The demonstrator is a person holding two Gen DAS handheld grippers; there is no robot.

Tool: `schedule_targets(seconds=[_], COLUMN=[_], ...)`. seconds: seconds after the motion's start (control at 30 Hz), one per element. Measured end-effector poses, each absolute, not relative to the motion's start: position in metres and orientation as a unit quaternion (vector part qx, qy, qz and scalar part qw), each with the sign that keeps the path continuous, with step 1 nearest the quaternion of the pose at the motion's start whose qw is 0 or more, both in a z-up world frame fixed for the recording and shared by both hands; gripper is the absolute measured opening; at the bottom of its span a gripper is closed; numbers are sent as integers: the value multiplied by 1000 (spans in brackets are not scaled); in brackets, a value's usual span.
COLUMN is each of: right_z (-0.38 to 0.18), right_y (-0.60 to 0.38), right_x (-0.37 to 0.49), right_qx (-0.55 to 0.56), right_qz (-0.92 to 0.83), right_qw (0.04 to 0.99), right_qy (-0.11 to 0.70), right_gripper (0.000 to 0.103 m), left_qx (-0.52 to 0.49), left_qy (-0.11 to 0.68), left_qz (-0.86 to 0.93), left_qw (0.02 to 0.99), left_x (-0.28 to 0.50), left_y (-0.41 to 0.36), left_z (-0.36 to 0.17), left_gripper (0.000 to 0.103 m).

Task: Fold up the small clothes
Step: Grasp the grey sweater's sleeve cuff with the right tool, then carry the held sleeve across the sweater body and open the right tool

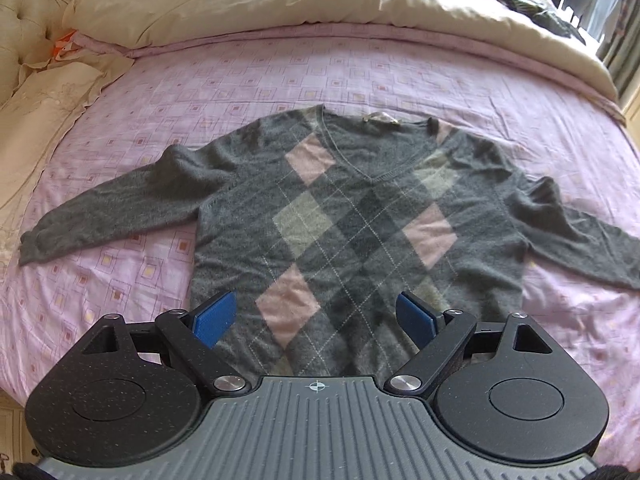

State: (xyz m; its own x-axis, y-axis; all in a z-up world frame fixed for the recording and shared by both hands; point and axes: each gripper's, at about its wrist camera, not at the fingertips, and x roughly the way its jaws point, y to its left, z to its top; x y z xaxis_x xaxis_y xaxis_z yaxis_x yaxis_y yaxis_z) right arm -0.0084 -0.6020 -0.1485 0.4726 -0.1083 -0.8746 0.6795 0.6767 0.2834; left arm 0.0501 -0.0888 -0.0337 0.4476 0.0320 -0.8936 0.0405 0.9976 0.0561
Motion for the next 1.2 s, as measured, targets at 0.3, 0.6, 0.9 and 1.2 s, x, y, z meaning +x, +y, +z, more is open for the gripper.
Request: schedule_targets(seconds=[0.3, 0.6, 0.9, 1.2], right_z=[-181, -193, -165, -59], right_y=[-680, -703, -691, -591], right_x=[-5, 0, 10, 43], right_qx=[362, 378, 337, 257], right_qz=[-289, -307, -279, -181], right_qw=[773, 769, 802, 879], right_qy=[432, 414, 406, 359], right_gripper=[98, 67, 10, 10], left_qx=[46, 59, 58, 48], left_qy=[551, 562, 568, 569], left_qz=[14, 18, 12, -13], left_qw=[833, 825, 821, 821], left_x=[60, 60, 57, 60], left_y=[-110, -118, -103, -62], left_z=[-45, -49, -58, -70], left_gripper=[87, 87, 87, 87])
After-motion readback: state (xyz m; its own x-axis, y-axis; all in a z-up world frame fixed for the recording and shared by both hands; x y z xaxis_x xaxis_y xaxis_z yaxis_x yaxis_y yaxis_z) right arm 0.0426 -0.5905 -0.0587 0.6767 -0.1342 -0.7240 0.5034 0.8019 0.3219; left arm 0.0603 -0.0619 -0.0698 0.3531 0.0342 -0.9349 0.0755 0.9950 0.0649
